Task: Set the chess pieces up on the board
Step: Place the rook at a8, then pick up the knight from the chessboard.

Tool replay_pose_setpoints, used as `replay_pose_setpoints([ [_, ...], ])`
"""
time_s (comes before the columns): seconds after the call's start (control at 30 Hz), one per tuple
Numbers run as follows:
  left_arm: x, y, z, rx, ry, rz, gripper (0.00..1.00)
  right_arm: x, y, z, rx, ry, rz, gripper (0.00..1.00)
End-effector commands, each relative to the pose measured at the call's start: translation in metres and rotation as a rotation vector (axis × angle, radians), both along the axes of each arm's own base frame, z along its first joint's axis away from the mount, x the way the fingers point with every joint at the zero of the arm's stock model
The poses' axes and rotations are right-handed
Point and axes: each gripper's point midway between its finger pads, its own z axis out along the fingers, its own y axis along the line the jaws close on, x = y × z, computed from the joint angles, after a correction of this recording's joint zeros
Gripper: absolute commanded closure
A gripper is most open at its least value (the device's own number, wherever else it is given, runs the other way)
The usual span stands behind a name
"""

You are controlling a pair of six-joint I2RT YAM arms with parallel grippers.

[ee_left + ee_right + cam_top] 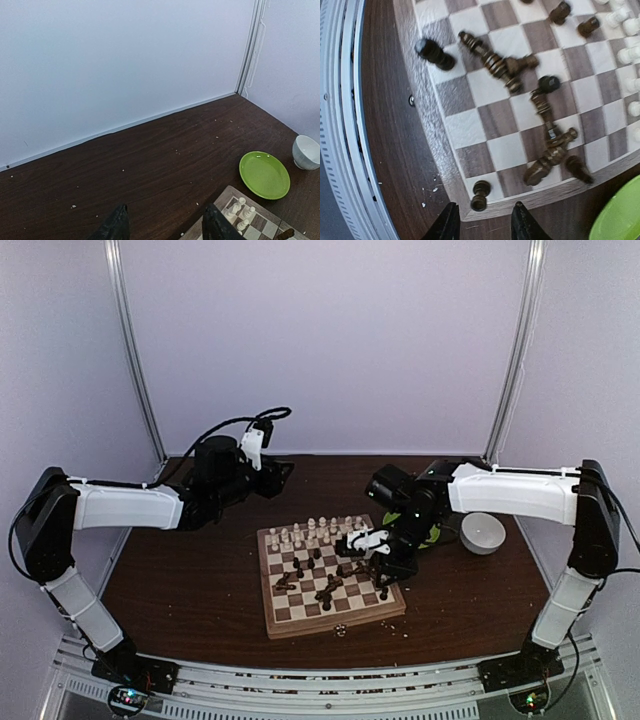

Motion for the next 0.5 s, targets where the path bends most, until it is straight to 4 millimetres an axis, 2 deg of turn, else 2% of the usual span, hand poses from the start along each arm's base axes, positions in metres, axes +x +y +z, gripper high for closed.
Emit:
replay_pose_setpoints([
  [0.0, 0.003, -0.008, 0.022, -0.027, -0.058, -0.015, 0.49, 0.039, 0.004, 0.040, 0.085, -0.050, -0.135, 0.65],
  [0.07, 0.002, -0.008, 0.021, -0.027, -0.057, -0.015, 0.49, 0.062, 0.004, 0.039, 0.079, -0.077, -0.204, 0.65],
  [0.17, 0.002, -0.008, 0.021, -0.027, -0.058, -0.016, 0.49, 0.079, 0.002, 0.031, 0.048, -0.101, -0.240, 0.61],
  [0.27, 0.002, -0.008, 0.022, -0.026, -0.057, -0.016, 0.48, 0.084, 0.004, 0.020, 0.029, -0.086, -0.247, 0.54],
  [0.47, 0.002, -0.009, 0.022, -0.024, -0.059, -0.017, 0.47, 0.082, 0.004, -0.003, -0.017, -0.029, -0.262, 0.52],
])
